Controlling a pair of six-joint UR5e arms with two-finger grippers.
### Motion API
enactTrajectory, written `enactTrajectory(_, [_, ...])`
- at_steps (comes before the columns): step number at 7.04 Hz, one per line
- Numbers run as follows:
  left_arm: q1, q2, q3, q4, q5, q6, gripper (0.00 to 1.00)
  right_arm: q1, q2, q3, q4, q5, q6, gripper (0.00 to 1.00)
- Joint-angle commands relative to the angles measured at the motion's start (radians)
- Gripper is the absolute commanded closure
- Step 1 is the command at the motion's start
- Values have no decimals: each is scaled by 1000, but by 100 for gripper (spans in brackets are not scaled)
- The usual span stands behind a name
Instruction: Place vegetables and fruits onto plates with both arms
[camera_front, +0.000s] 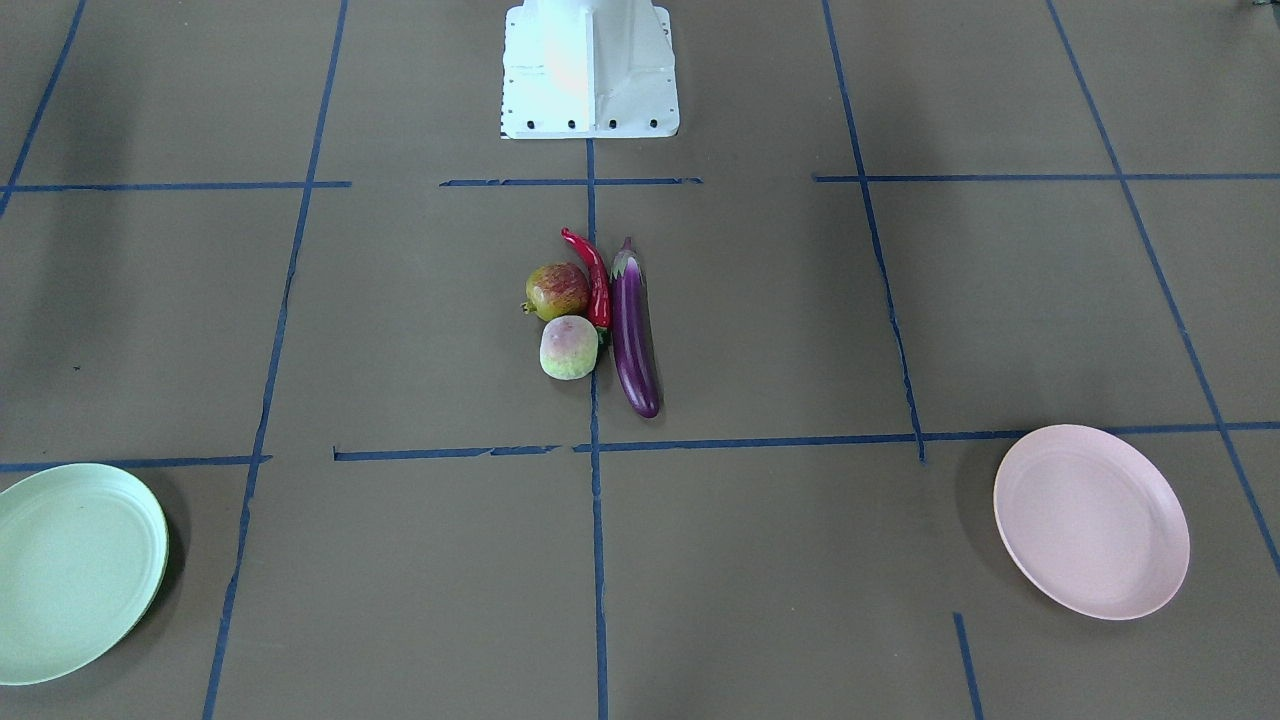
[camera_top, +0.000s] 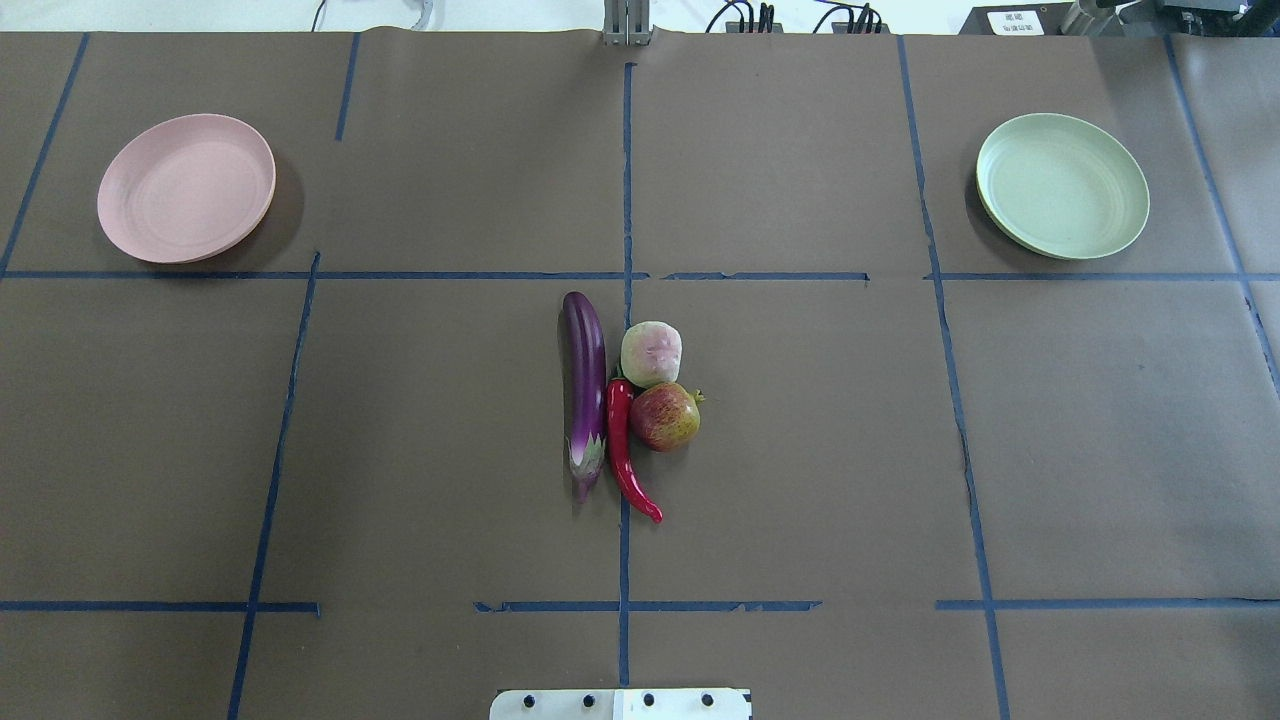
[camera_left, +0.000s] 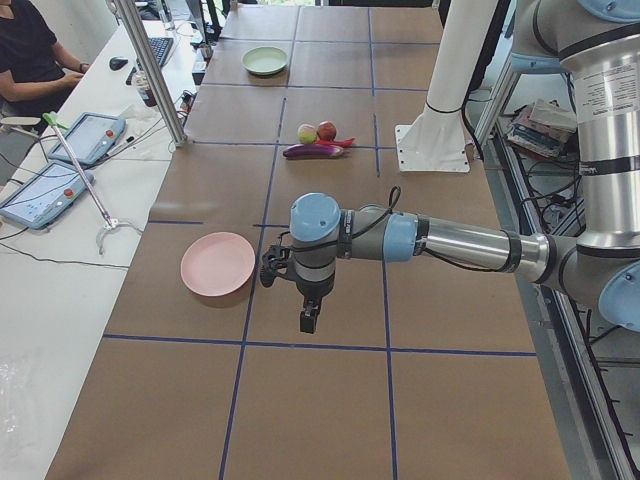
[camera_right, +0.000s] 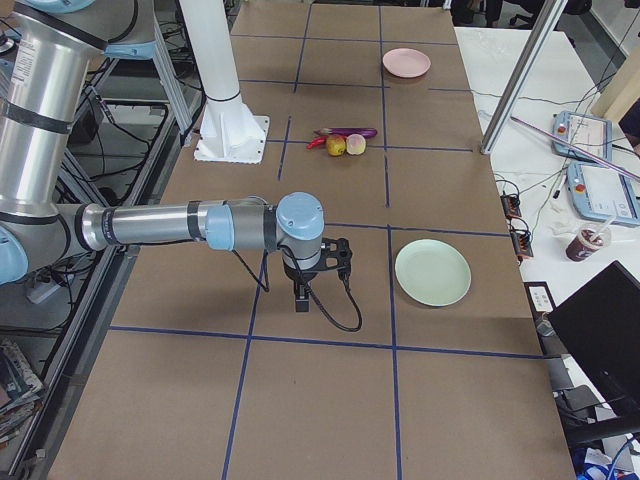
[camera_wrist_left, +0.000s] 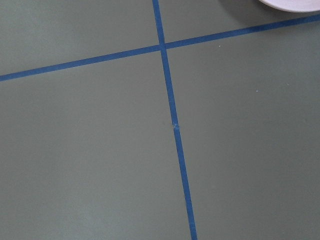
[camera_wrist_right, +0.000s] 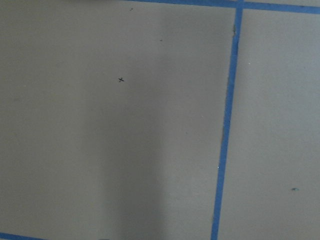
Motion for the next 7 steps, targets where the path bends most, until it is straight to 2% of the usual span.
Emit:
enactTrajectory(1, [0, 0, -6, -6, 0, 0, 0, -199, 106, -1, 179, -1, 394, 0])
enactTrajectory(2, [0, 0, -9, -6, 0, 0, 0, -275, 183, 5, 216, -3, 583, 0])
enactTrajectory(3, [0, 0, -21, -5, 0, 0, 0, -379, 288, 2, 217, -44, 753, 0])
enactTrajectory(4, [0, 0, -21, -5, 0, 0, 0, -494, 417, 3, 215, -127, 983, 0])
enactTrajectory(5, [0, 0, -21, -5, 0, 0, 0, -610, 502, 0, 211, -199, 1111, 0])
enactTrajectory(7, [0, 0, -20, -5, 1, 0, 0, -830, 728, -53, 113, -413, 1398, 0])
